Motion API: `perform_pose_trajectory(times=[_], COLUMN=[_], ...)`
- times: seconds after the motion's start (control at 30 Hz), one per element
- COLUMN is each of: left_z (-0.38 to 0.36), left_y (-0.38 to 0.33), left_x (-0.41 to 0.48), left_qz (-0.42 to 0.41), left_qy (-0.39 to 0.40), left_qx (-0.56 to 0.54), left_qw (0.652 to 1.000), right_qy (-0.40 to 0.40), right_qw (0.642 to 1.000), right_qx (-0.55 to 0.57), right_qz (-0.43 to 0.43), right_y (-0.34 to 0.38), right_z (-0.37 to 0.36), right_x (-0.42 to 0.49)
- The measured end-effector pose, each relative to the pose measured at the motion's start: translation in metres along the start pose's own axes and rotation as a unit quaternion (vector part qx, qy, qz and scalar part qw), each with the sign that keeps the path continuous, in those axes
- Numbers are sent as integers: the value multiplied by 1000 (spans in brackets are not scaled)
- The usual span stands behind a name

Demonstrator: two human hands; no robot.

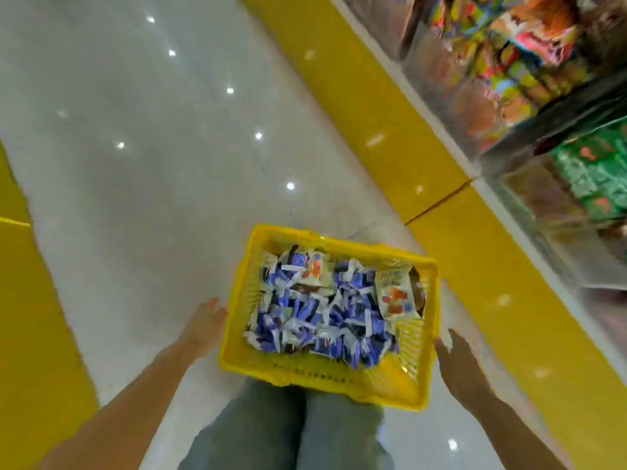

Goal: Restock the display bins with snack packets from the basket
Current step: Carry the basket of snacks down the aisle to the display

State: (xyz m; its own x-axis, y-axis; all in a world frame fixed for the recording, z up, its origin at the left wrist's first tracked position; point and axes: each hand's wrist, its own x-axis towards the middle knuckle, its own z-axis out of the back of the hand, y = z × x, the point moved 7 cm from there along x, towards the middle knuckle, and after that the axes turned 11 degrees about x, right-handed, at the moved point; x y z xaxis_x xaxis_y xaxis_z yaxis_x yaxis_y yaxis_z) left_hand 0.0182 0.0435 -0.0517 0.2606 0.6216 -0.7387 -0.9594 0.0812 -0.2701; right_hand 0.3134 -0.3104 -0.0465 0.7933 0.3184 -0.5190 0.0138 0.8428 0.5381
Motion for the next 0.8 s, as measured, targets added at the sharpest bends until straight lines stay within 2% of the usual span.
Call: perform_pose_trajectory(times=[0.07,0.2,0.3,0.4,0.47,0.6,0.8], left_z=[-21,-56,-59,-52,-43,-10,68], left_y=[11,25,25,25,26,25,21], left_x=[27,68,83,87,82,54,-17], left_qz=[48,80,101,128,134,120,104], left_qy=[-10,3,-19,6,20,-1,-92], left_qx=[-14,-30,-108,-151,-134,-105,-130], left_qw=[999,996,989,980,982,987,982], right_qy=[13,5,-13,2,-1,0,-21], right_qw=[997,979,972,965,964,975,990], right_qx=[38,102,115,138,135,51,29], right_qz=[-66,-174,-203,-224,-228,-217,-140], right_y=[-21,-55,-63,-59,-53,-20,71], right_z=[-26,-56,-58,-54,-47,-17,43], right_x=[12,38,56,57,54,40,5])
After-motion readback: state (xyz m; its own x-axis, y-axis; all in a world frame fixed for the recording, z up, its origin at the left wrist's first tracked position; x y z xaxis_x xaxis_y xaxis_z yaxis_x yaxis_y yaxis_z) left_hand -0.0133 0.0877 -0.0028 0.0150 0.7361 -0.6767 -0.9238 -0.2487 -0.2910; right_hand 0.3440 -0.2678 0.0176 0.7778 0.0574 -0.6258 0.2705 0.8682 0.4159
